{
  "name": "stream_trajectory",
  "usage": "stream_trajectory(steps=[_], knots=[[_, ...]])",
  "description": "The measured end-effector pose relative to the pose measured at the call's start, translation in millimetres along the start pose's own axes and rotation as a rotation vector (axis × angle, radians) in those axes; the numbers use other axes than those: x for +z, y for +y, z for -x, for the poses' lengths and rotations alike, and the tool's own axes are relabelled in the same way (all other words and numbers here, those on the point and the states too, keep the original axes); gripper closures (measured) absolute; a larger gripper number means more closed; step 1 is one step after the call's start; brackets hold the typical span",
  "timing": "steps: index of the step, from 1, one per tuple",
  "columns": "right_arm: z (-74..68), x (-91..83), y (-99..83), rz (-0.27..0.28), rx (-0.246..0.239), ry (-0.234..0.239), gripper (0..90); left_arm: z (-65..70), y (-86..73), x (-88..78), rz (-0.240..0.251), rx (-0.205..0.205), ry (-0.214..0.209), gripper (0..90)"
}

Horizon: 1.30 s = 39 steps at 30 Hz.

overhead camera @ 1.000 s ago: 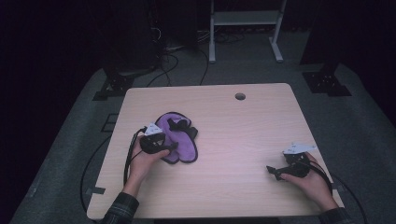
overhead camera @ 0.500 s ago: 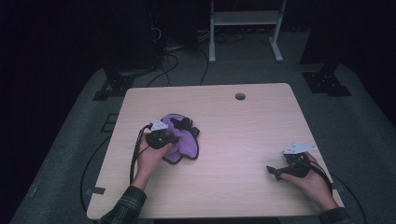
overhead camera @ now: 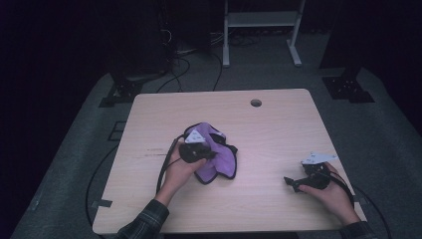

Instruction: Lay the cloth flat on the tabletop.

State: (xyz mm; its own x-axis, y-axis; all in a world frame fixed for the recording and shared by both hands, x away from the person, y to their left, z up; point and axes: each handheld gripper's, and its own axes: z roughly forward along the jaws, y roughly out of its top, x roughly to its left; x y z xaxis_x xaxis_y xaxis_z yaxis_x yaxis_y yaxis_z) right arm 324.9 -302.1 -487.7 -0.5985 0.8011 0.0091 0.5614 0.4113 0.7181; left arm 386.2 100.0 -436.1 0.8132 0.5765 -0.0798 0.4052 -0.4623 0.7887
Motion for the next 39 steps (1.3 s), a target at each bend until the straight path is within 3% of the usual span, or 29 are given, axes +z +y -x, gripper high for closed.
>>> stream_trajectory(steps=[1,4,5,8,10,11,13,15,17,18,21,26,29,33,39], knots=[[0.0,0.0,0.0,0.000,0.000,0.000,3.3,6.0,6.0,10.8,-0.004,0.017,-0.014,78.9],[0.0,0.0,0.0,0.000,0.000,0.000,3.3,8.7,10.1,18.3,-0.005,0.025,-0.027,78.8],[0.0,0.0,0.0,0.000,0.000,0.000,3.3,12.0,14.4,27.5,0.001,0.024,-0.040,78.3],[0.0,0.0,0.0,0.000,0.000,0.000,3.4,15.2,17.4,33.0,0.005,0.039,-0.041,72.5],[0.0,-0.1,0.0,0.000,0.000,0.000,4.0,16.7,18.0,32.2,-0.002,0.053,-0.039,69.5],[-0.2,-0.6,-0.2,0.008,0.001,0.001,6.7,19.4,17.8,28.7,0.003,0.056,-0.038,61.0],[-0.2,-0.9,-0.2,0.010,0.001,0.000,9.4,20.4,17.4,24.1,-0.001,0.064,-0.034,58.6],[-2.2,-2.7,-0.1,0.032,0.001,0.003,23.9,22.1,16.3,11.3,0.027,0.069,-0.034,53.0],[-3.1,-3.3,0.3,0.034,-0.003,0.006,28.1,23.6,16.0,5.1,0.039,0.066,-0.040,52.4],[-5.3,-5.3,1.7,0.032,-0.007,0.018,39.1,26.9,14.9,-3.3,0.053,0.068,-0.040,51.9],[-7.8,-7.1,4.8,0.035,0.011,0.050,44.6,33.7,9.8,-16.5,0.042,0.079,-0.052,53.3],[-14.5,-8.4,11.5,0.064,-0.006,0.086,47.5,42.1,-0.9,-24.9,0.045,0.064,-0.065,55.9],[-25.3,-5.2,18.8,0.076,-0.028,0.142,49.4,51.5,-15.9,-20.9,0.013,0.074,-0.078,56.8],[-36.7,1.4,27.3,0.081,-0.057,0.182,49.4,55.9,-30.2,-15.0,-0.020,0.078,-0.076,54.6],[-53.4,13.4,41.3,0.080,-0.096,0.251,47.1,54.0,-37.3,-6.6,-0.052,0.110,-0.054,49.4]])
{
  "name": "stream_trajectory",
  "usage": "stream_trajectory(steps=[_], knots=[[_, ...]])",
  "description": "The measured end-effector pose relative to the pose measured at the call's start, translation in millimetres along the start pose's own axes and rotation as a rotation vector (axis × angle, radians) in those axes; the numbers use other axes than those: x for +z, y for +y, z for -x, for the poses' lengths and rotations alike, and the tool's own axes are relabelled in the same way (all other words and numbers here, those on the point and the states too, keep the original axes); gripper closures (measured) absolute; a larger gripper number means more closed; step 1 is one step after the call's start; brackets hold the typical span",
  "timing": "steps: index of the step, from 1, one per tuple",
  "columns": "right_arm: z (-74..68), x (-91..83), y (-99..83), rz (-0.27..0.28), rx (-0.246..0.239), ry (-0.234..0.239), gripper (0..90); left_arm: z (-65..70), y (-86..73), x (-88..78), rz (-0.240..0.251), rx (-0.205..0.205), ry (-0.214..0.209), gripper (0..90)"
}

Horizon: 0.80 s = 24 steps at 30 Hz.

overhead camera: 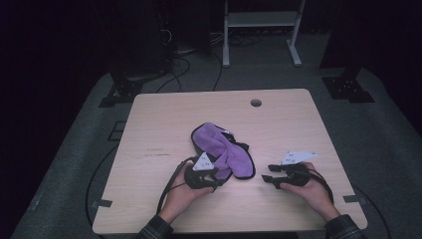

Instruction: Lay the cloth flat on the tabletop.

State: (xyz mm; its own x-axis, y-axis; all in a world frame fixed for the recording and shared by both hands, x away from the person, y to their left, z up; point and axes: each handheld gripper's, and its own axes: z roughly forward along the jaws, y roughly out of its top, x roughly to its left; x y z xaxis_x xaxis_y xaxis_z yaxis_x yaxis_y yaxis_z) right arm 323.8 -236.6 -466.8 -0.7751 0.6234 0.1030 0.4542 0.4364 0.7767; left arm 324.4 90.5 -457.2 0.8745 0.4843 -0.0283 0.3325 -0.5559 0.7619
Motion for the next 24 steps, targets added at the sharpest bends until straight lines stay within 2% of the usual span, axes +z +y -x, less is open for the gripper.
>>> stream_trajectory(steps=[1,6,13,18,21,22,23,24], knots=[[0.0,0.0,0.0,0.000,0.000,0.000,47.1,0.0,0.0,0.0,0.000,0.000,0.000,48.4],[-11.4,22.5,14.5,-0.013,-0.052,0.048,43.4,0.7,-1.2,12.7,-0.040,0.012,0.016,46.5],[-16.1,40.6,21.2,-0.047,-0.111,0.048,41.4,0.2,-3.1,21.0,-0.080,0.030,0.027,46.8],[-16.4,49.2,20.4,-0.066,-0.143,0.026,43.3,-1.0,-3.7,21.1,-0.076,0.031,0.040,52.6],[-17.2,49.2,20.6,-0.070,-0.164,0.005,49.2,-2.0,-3.0,20.8,-0.080,0.025,0.052,57.4],[-18.0,49.1,20.8,-0.072,-0.172,-0.012,53.5,-3.5,-1.0,20.6,-0.096,0.024,0.064,63.4],[-18.0,49.1,20.8,-0.072,-0.172,-0.012,53.5,-3.5,-1.0,20.6,-0.096,0.024,0.064,66.1],[-17.8,48.9,21.0,-0.072,-0.169,-0.018,55.8,-4.6,0.1,20.5,-0.103,0.018,0.068,66.1]])
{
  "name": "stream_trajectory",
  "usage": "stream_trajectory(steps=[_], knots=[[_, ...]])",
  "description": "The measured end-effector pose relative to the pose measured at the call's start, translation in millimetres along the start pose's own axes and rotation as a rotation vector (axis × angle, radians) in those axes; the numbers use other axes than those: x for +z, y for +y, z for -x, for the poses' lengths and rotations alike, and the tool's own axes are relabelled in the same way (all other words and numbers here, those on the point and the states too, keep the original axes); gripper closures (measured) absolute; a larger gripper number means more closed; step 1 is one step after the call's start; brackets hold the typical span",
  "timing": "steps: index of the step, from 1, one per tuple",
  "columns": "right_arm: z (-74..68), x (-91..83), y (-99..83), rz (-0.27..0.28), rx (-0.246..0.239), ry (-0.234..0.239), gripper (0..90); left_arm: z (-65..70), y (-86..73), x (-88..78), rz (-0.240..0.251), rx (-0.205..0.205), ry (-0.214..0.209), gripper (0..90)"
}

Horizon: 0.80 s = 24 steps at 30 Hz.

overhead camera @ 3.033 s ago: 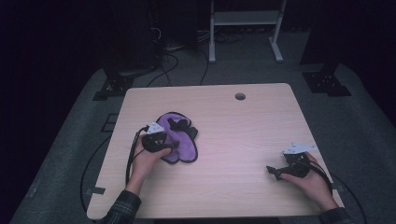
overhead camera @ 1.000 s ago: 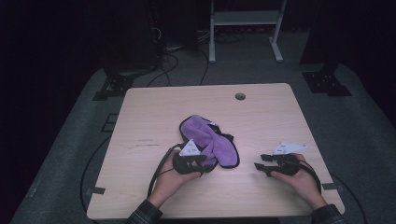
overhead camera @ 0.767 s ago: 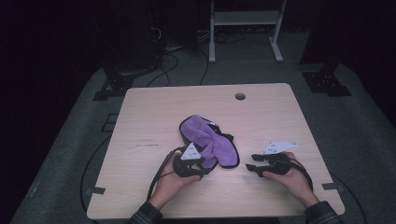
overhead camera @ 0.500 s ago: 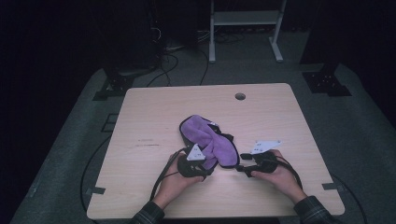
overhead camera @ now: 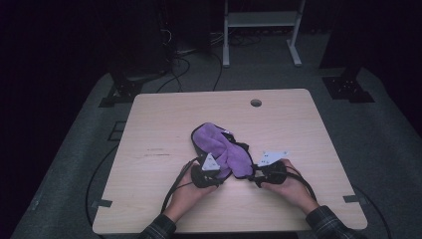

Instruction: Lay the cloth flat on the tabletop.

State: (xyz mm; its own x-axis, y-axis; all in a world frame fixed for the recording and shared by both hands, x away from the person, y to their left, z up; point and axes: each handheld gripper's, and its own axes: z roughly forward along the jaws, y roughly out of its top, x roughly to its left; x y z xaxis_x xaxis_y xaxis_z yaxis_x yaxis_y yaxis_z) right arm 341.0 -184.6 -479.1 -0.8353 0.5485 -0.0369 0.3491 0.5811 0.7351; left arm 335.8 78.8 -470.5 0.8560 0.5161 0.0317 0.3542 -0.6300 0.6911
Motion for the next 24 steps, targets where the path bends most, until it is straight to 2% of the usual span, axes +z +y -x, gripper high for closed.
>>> stream_trajectory(steps=[1,4,5,7,8,9,10,11,13,14,16,19,20,21,24], knots=[[1.3,-0.4,-0.1,0.001,0.006,-0.011,63.8,-1.5,0.8,0.1,-0.005,-0.003,0.003,73.4],[3.6,-0.6,0.3,-0.002,0.018,-0.025,70.7,-5.2,2.4,0.1,-0.015,-0.032,0.002,78.1],[5.7,-0.8,0.5,-0.001,0.041,-0.018,76.6,-6.2,2.6,0.0,-0.016,-0.043,-0.002,80.5],[6.0,-1.0,1.0,-0.003,0.057,-0.015,78.0,-8.5,2.8,-0.5,-0.019,-0.050,-0.019,81.8],[6.0,-1.0,1.4,-0.004,0.060,-0.016,79.4,-9.8,2.5,-1.1,-0.018,-0.066,-0.033,82.4],[5.8,-1.3,2.7,-0.012,0.053,-0.018,80.5,-10.5,2.5,-1.8,-0.016,-0.072,-0.045,82.9],[5.7,-2.8,5.0,-0.020,0.056,-0.020,81.9,-11.2,3.1,-6.3,0.009,-0.086,-0.065,83.4],[6.0,-4.4,5.8,-0.016,0.064,-0.018,82.1,-11.2,4.2,-9.4,0.024,-0.093,-0.068,83.6],[6.9,-6.4,6.5,-0.012,0.070,-0.016,82.3,-11.3,5.1,-12.2,0.032,-0.096,-0.070,83.7],[8.1,-8.2,6.8,-0.003,0.072,-0.016,82.5,-11.1,6.5,-16.1,0.054,-0.106,-0.070,83.7],[13.0,-19.2,9.5,0.032,0.108,-0.014,82.9,-13.6,8.7,-25.4,0.086,-0.120,-0.074,83.9],[15.5,-25.2,10.9,0.056,0.122,-0.015,83.0,-15.8,9.1,-30.8,0.108,-0.130,-0.072,84.0],[18.6,-32.5,11.6,0.087,0.146,-0.014,83.1,-19.8,9.1,-39.0,0.135,-0.142,-0.066,84.0],[20.0,-35.2,11.7,0.093,0.153,-0.014,83.1,-21.5,8.9,-42.0,0.145,-0.144,-0.062,84.0],[23.1,-40.7,12.6,0.111,0.153,-0.030,83.2,-27.3,7.9,-51.0,0.170,-0.155,-0.049,84.0]])
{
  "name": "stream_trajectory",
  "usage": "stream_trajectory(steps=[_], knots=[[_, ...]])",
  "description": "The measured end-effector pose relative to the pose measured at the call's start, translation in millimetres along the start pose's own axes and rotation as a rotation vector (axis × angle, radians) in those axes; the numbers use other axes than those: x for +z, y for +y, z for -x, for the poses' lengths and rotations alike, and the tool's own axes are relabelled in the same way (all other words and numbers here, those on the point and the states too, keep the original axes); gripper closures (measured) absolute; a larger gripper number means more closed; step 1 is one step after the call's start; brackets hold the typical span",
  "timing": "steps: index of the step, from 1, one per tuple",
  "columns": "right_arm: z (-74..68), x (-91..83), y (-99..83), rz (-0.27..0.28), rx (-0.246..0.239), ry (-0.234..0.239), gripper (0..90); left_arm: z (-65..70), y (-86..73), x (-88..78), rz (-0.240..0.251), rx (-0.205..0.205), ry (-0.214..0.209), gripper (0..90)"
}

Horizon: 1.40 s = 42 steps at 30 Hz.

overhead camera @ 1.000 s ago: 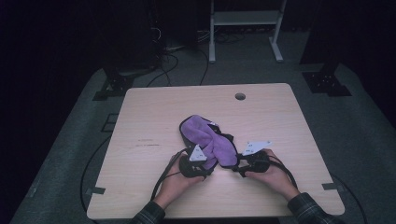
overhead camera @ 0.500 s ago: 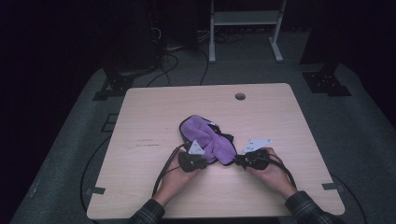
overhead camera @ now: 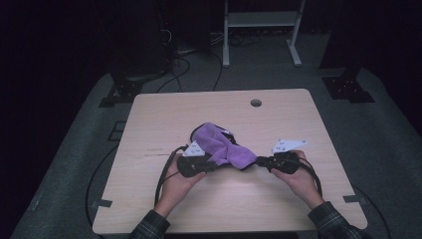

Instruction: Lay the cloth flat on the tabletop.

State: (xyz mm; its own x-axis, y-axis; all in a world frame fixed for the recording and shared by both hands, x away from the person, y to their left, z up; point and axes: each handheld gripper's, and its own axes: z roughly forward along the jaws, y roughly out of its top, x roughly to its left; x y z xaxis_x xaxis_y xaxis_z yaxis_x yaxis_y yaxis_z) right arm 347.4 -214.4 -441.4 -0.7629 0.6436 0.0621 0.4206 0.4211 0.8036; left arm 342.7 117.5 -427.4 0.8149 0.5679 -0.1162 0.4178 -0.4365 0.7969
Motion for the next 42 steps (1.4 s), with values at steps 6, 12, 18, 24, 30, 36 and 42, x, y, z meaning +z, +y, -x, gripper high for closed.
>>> stream_trajectory(steps=[6,12,18,24,30,36,42], knots=[[12.3,-16.2,3.2,0.049,0.022,-0.039,83.7,-19.0,1.4,-24.9,0.065,-0.035,0.048,84.0],[24.3,-31.7,2.9,0.086,0.044,-0.088,84.3,-38.1,0.3,-51.2,0.122,-0.074,0.109,84.1],[37.7,-47.1,-0.9,0.110,0.071,-0.146,85.5,-57.5,-6.3,-78.7,0.176,-0.129,0.175,84.2],[43.8,-57.9,-3.4,0.135,0.089,-0.172,90.0,-71.7,-14.0,-97.2,0.225,-0.184,0.219,84.3],[47.6,-60.3,-7.6,0.133,0.085,-0.149,89.1,-72.8,-16.2,-92.8,0.201,-0.178,0.220,84.3],[43.4,-36.3,-17.2,0.040,0.013,-0.026,63.9,-73.2,-17.0,-91.9,0.197,-0.183,0.219,84.3],[23.9,-9.5,-22.1,-0.078,-0.096,0.037,57.2,-74.1,-17.8,-93.0,0.197,-0.188,0.217,84.2]])
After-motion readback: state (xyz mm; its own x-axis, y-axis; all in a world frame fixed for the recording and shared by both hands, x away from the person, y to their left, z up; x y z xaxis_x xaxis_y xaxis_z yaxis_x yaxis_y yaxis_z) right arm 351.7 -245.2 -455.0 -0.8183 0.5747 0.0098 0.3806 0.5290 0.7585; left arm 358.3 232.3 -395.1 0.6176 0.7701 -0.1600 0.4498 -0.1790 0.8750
